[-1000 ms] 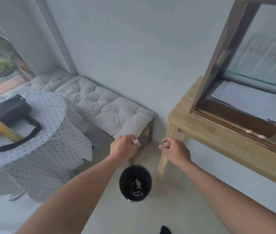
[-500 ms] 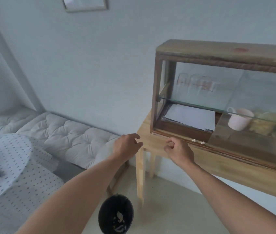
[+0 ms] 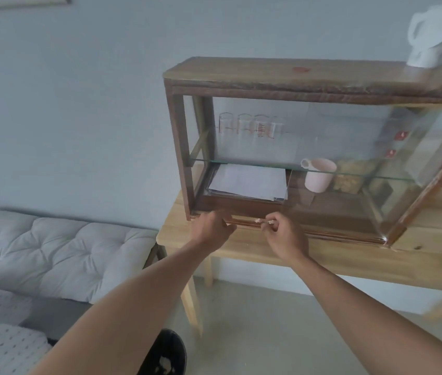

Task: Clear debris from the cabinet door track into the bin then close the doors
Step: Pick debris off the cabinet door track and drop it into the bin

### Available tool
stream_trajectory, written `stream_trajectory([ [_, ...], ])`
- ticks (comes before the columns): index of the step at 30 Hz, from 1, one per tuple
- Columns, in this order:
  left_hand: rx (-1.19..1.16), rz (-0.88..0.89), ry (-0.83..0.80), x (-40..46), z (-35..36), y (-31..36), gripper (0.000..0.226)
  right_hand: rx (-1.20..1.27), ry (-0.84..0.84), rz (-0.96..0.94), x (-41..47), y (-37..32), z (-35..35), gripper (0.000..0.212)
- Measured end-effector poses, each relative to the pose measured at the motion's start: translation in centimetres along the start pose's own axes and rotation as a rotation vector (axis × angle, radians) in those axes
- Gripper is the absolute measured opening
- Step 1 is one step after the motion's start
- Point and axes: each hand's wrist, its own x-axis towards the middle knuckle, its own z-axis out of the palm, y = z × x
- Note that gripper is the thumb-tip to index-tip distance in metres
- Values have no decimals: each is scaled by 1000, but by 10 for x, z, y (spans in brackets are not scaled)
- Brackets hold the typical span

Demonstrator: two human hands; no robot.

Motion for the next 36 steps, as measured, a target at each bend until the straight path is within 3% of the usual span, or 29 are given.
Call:
stream_trajectory([
  [7, 8, 59, -56, 21, 33, 36, 32, -175, 25, -75, 12, 18, 0, 41],
  [13, 36, 53, -73, 34, 51, 48, 32, -362, 60, -112, 20, 22, 8, 30],
  [19, -41, 41, -80, 39, 51, 47, 27, -298, 108, -108, 24, 26, 12, 19],
  [25, -148, -20, -129, 41, 47, 52, 3, -276, 129, -122, 21, 27, 12, 13],
  [36, -307, -111, -54, 5, 21, -9, 8, -169, 27, -201, -3, -5, 23, 14],
])
